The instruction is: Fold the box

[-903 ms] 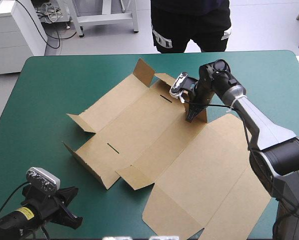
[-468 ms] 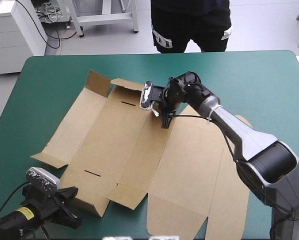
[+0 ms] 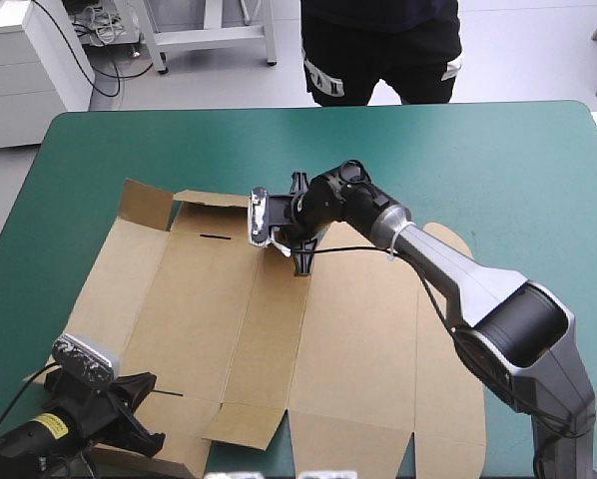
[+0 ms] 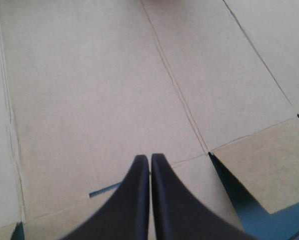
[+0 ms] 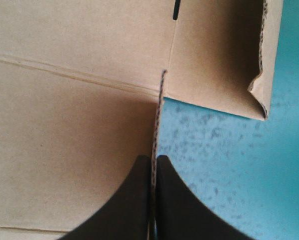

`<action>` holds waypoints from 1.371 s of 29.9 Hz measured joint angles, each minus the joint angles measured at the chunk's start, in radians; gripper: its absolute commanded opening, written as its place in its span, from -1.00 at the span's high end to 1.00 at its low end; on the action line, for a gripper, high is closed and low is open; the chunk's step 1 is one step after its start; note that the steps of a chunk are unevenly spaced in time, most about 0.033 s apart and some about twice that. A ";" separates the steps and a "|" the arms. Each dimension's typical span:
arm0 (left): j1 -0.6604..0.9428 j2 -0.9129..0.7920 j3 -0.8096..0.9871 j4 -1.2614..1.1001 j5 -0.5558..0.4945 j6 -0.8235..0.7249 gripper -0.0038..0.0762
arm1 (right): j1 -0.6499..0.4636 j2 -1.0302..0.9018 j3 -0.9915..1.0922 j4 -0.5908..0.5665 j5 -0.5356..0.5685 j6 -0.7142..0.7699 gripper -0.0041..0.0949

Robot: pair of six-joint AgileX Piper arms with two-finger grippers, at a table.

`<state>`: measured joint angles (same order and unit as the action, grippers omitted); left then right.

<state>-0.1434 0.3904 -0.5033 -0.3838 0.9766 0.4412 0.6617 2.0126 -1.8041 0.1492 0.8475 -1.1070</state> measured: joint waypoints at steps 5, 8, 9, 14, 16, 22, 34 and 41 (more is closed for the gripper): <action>0.000 0.000 0.000 0.000 0.000 0.000 0.92 | 0.020 0.001 0.000 0.057 -0.042 -0.076 0.96; 0.000 0.000 0.000 0.000 0.000 0.000 0.92 | 0.022 0.002 0.000 0.103 -0.058 -0.126 0.96; 0.000 0.000 0.000 0.000 0.000 0.000 0.92 | 0.022 0.002 0.000 0.117 -0.059 -0.136 0.96; 0.000 0.000 0.000 0.000 0.000 0.000 0.92 | 0.023 0.007 0.000 0.144 -0.066 -0.172 0.96; 0.000 0.000 0.000 0.000 0.000 0.000 0.92 | 0.023 0.008 0.000 0.145 -0.067 -0.176 0.96; 0.000 0.000 0.000 0.000 0.000 0.000 0.92 | 0.024 0.008 0.000 0.147 -0.077 -0.179 0.96; 0.000 0.000 0.000 0.000 0.000 0.000 0.92 | 0.031 0.029 0.000 0.152 -0.112 -0.183 0.89; 0.000 0.000 0.000 0.000 -0.001 0.000 0.92 | 0.032 0.029 0.000 0.086 -0.151 -0.118 0.34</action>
<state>-0.1434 0.3904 -0.5033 -0.3838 0.9757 0.4412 0.6937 2.0415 -1.8041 0.2352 0.6963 -1.2249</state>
